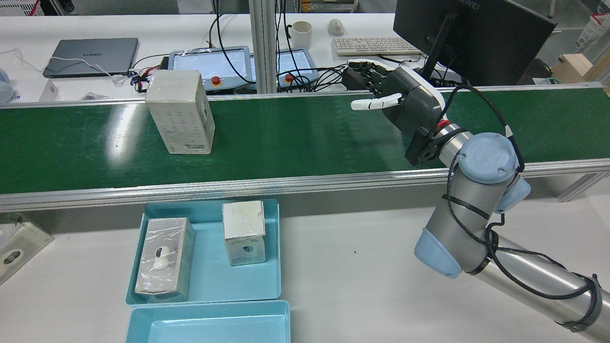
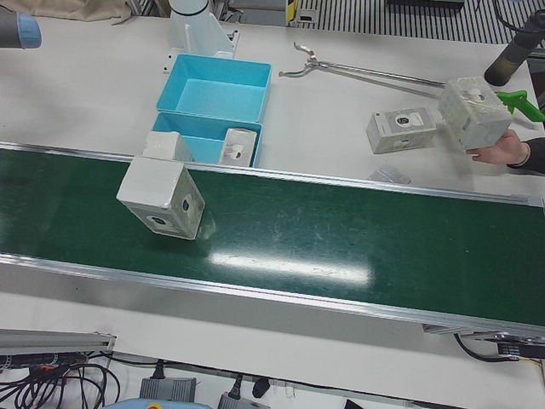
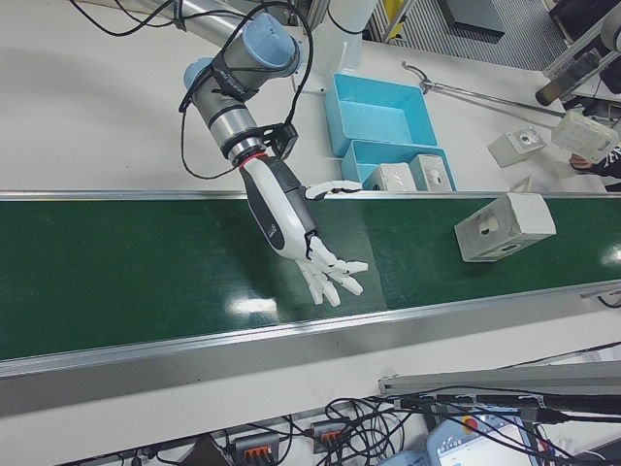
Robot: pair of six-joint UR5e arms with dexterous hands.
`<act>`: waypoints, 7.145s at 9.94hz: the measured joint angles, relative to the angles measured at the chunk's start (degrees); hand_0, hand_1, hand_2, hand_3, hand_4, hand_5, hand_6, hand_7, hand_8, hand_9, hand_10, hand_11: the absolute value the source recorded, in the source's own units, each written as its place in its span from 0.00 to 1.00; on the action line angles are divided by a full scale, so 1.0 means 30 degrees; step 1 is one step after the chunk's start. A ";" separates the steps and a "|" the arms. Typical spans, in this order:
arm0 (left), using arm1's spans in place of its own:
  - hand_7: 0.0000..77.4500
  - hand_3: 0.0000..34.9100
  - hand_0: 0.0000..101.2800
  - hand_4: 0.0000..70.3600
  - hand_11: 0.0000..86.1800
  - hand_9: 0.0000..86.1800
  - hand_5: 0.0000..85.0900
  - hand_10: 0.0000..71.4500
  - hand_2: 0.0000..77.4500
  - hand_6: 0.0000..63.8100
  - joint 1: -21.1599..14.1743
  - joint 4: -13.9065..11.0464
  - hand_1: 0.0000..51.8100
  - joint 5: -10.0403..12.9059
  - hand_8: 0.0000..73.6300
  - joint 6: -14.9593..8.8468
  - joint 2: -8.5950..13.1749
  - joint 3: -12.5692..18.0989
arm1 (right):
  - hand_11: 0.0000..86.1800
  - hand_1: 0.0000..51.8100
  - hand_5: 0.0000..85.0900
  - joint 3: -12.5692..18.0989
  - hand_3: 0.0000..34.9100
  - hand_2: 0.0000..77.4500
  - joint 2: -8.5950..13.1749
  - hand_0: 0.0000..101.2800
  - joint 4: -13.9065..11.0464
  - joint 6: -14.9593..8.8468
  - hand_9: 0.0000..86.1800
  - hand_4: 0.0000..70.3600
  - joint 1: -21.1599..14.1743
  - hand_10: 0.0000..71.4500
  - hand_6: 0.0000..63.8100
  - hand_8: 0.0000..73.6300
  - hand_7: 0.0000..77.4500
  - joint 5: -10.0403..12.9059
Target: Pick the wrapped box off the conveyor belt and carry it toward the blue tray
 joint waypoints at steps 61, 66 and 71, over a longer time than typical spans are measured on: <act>0.01 0.00 0.00 0.00 0.01 0.00 0.01 0.01 0.01 0.01 0.0000 0.0000 0.00 0.0000 0.01 0.0000 0.0000 0.0000 | 0.40 0.03 0.76 0.0085 0.01 0.43 0.6219 0.57 -0.2928 -0.0938 0.48 0.47 -0.5172 0.63 0.68 0.67 0.53 -0.0376; 0.01 0.00 0.00 0.00 0.01 0.00 0.01 0.01 0.01 0.01 0.0000 0.0000 0.00 0.0000 0.01 0.0000 0.0000 0.0000 | 0.37 0.02 0.78 -0.1537 0.02 0.43 0.7860 0.59 -0.2831 -0.1575 0.51 0.50 -0.6655 0.73 0.78 0.72 0.49 -0.0456; 0.01 0.00 0.00 0.00 0.01 0.00 0.01 0.00 0.01 0.01 -0.0001 0.0000 0.00 0.0000 0.01 0.0000 0.0000 0.0000 | 0.02 0.43 0.20 -0.1793 0.00 0.32 0.8001 0.53 -0.2728 -0.1696 0.13 0.35 -0.7088 0.20 0.27 0.09 0.10 -0.0494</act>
